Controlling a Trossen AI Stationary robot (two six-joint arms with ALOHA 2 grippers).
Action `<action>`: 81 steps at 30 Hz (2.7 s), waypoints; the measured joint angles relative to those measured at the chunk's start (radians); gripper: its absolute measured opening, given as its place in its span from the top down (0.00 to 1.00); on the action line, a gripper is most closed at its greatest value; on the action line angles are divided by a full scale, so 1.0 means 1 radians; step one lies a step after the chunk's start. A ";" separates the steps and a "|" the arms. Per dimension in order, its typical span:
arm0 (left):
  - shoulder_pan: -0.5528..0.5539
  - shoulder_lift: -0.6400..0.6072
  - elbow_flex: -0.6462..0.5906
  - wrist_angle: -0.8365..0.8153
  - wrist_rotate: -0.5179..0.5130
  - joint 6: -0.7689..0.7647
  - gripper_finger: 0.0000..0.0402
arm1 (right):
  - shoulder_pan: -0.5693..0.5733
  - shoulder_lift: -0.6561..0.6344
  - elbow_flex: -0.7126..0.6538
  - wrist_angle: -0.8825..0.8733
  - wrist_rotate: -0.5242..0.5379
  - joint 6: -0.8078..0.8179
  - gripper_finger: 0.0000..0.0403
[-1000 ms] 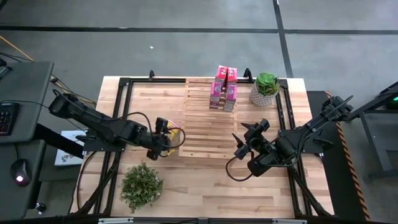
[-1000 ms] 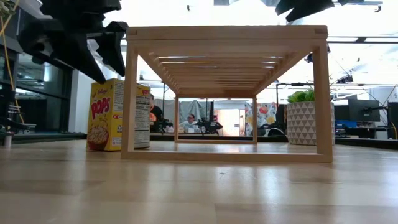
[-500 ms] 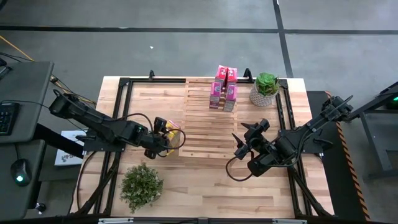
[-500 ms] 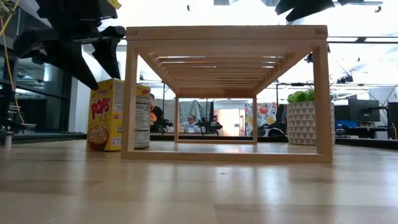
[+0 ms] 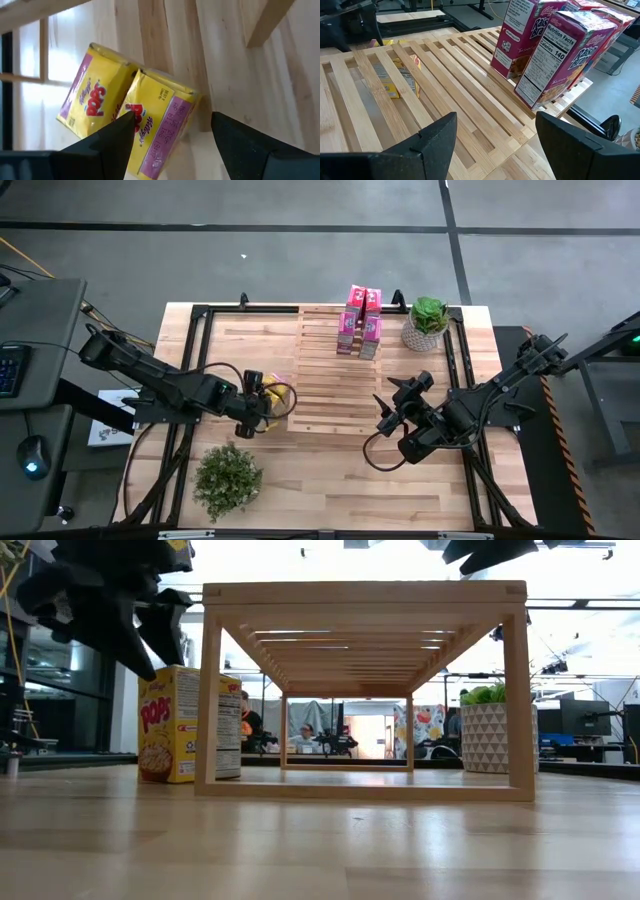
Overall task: Stack cereal on shelf
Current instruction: Put the bottom yellow cereal box on the shelf
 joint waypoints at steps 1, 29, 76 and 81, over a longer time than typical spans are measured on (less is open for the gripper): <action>0.000 0.000 0.004 -0.007 0.002 -0.026 0.38 | 0.000 0.000 0.000 0.000 0.000 0.000 0.34; 0.002 0.012 0.111 -0.113 -0.005 0.140 0.38 | 0.000 0.000 0.000 0.000 0.004 0.000 0.34; -0.003 0.158 0.112 -0.083 -0.174 0.346 0.38 | 0.000 0.000 0.000 0.000 0.000 0.000 0.34; -0.001 0.158 0.112 -0.083 -0.141 0.348 0.38 | 0.000 0.000 0.000 0.000 0.000 0.000 0.34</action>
